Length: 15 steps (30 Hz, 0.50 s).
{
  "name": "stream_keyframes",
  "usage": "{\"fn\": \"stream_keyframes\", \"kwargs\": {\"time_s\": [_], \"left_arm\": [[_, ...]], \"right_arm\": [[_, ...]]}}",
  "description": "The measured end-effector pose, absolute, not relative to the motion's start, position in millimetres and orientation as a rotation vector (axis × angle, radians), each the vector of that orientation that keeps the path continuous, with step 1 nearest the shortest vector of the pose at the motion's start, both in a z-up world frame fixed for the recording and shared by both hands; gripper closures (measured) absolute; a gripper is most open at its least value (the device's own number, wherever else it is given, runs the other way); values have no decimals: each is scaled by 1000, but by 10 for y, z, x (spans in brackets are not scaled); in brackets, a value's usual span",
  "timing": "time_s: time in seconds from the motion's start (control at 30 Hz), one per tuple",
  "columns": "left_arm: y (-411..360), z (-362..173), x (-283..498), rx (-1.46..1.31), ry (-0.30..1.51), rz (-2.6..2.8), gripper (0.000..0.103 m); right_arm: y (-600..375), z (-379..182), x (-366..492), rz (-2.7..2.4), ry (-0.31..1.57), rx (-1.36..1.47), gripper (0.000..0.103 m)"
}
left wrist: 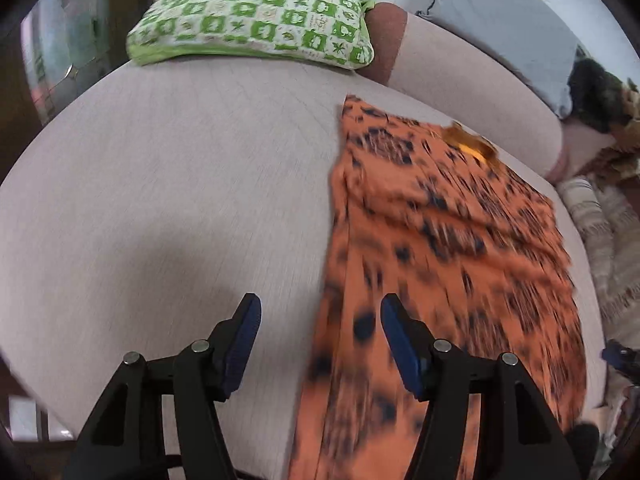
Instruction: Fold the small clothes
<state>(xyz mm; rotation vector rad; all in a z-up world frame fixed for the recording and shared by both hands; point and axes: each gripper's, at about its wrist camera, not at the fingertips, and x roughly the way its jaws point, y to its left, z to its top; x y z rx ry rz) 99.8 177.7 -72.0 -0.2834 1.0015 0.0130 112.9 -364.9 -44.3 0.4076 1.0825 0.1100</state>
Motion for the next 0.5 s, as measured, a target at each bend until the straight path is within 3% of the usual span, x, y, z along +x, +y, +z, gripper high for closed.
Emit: {"fn": "stream_keyframes", "kwargs": {"time_s": [0.2,0.43,0.5], "left_arm": [[1626,-906,256,-292,1080,-12,39],[1444,-1064,120,-232,1121,7,39],[1433,-1017,87,-240,1111,13,40]], "right_arm": [[-4012,-743,548,93,1163,447,28],[-4067,-1054,419,120,1213,521,29],[-4021,-1031,401,129,1198,501,42]]}}
